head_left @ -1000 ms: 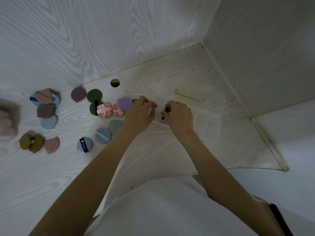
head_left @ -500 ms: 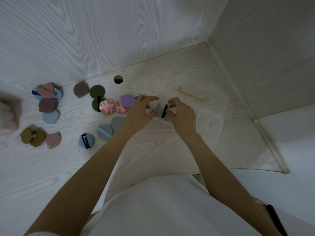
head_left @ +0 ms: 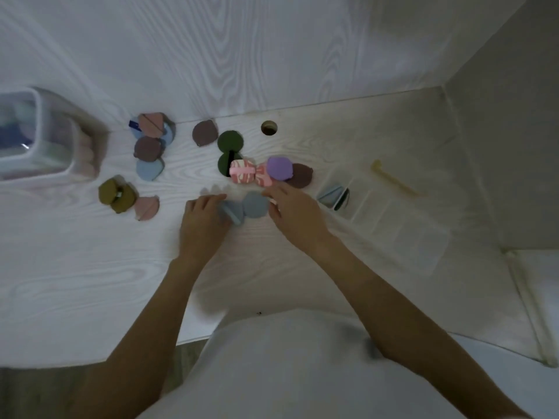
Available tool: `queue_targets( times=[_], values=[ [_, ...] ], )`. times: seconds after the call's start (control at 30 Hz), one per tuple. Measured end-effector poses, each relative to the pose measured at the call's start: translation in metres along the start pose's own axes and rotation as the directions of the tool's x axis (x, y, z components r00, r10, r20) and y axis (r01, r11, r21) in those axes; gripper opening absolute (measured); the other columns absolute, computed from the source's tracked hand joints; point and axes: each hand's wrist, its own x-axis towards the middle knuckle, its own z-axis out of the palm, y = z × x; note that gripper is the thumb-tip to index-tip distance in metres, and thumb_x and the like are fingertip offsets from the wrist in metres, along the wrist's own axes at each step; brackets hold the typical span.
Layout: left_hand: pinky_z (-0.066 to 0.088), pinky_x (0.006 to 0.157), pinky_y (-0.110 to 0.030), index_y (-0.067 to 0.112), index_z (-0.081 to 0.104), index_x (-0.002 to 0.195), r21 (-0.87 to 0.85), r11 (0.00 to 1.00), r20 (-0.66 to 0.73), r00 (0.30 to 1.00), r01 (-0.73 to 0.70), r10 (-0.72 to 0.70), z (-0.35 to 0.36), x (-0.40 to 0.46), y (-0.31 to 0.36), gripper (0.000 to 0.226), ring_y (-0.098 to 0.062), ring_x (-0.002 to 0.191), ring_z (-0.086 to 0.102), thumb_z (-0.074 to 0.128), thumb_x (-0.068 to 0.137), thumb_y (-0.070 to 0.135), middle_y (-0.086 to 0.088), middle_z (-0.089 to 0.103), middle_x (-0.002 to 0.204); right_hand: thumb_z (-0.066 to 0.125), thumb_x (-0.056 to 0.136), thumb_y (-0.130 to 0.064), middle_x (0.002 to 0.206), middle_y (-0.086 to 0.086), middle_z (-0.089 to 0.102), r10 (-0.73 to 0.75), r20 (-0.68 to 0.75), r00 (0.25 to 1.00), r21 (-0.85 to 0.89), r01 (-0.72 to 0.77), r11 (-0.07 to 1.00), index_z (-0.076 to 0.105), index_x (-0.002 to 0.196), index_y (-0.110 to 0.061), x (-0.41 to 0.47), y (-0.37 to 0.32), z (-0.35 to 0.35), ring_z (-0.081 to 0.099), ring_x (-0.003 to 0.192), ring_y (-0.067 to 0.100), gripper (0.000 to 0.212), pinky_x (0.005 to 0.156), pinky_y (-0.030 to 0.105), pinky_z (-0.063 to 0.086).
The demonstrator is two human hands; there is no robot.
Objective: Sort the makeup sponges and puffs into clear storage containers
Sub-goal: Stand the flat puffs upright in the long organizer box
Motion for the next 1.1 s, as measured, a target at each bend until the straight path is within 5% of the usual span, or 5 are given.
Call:
queue_targets(
  times=[0.3, 0.53, 0.73, 0.9, 1.1],
  values=[
    [0.039, 0.088, -0.035, 0.004, 0.062, 0.114, -0.018, 0.997, 0.097, 0.993, 0.076, -0.074, 0.002, 0.017, 0.008, 0.038, -0.034, 0.106, 0.046, 0.067, 0.077, 0.010, -0.018, 0.056, 0.117, 0.080, 0.053, -0.006, 0.079, 0.004, 0.068, -0.168, 0.155, 0.974, -0.363, 0.214, 0.907, 0.070, 0.083, -0.016, 0.035, -0.005, 0.042, 0.064, 0.072, 0.025, 0.033, 0.057, 0.028, 0.047],
    [0.040, 0.064, -0.032, 0.009, 0.061, 0.096, -0.128, 0.992, -0.051, 0.999, -0.011, 0.004, -0.023, 0.012, 0.024, 0.012, -0.027, 0.084, 0.056, 0.062, 0.085, 0.014, -0.010, 0.065, 0.090, 0.061, 0.086, -0.013, 0.089, 0.006, 0.062, 0.117, -0.105, 0.988, 0.010, -0.116, 0.993, 0.060, 0.094, -0.008, -0.011, 0.000, -0.013, 0.055, 0.075, 0.019, 0.009, 0.062, 0.023, 0.034],
    [0.043, 0.061, -0.013, 0.016, 0.059, 0.093, -0.523, 0.846, -0.129, 0.990, -0.109, 0.048, -0.036, 0.024, 0.120, 0.010, -0.002, 0.067, 0.055, 0.065, 0.085, 0.017, 0.011, 0.059, 0.079, 0.063, 0.086, -0.014, 0.084, -0.008, 0.059, 0.525, -0.359, 0.772, 0.348, -0.411, 0.843, 0.060, 0.096, -0.010, -0.053, 0.040, -0.092, 0.048, 0.056, 0.001, 0.011, 0.055, 0.003, 0.035],
    [0.034, 0.057, -0.011, 0.011, 0.058, 0.088, -0.402, 0.878, -0.072, 0.965, -0.259, 0.252, -0.005, 0.046, 0.169, 0.010, 0.005, 0.056, 0.044, 0.064, 0.081, 0.011, 0.015, 0.045, 0.068, 0.061, 0.088, -0.016, 0.085, -0.008, 0.058, 0.606, -0.422, 0.674, 0.389, -0.469, 0.793, 0.060, 0.098, -0.010, -0.067, 0.061, -0.109, 0.050, 0.060, 0.001, 0.012, 0.054, 0.003, 0.036],
    [0.047, 0.053, -0.034, 0.008, 0.057, 0.090, -0.167, 0.903, -0.016, 0.916, -0.397, 0.400, 0.022, 0.055, 0.178, 0.012, -0.026, 0.066, 0.058, 0.063, 0.080, 0.011, -0.009, 0.060, 0.085, 0.062, 0.087, -0.014, 0.083, -0.008, 0.057, 0.605, -0.445, 0.661, 0.401, -0.457, 0.794, 0.059, 0.095, -0.012, -0.078, 0.065, -0.103, 0.051, 0.062, 0.000, 0.009, 0.054, 0.004, 0.037]
  ],
)
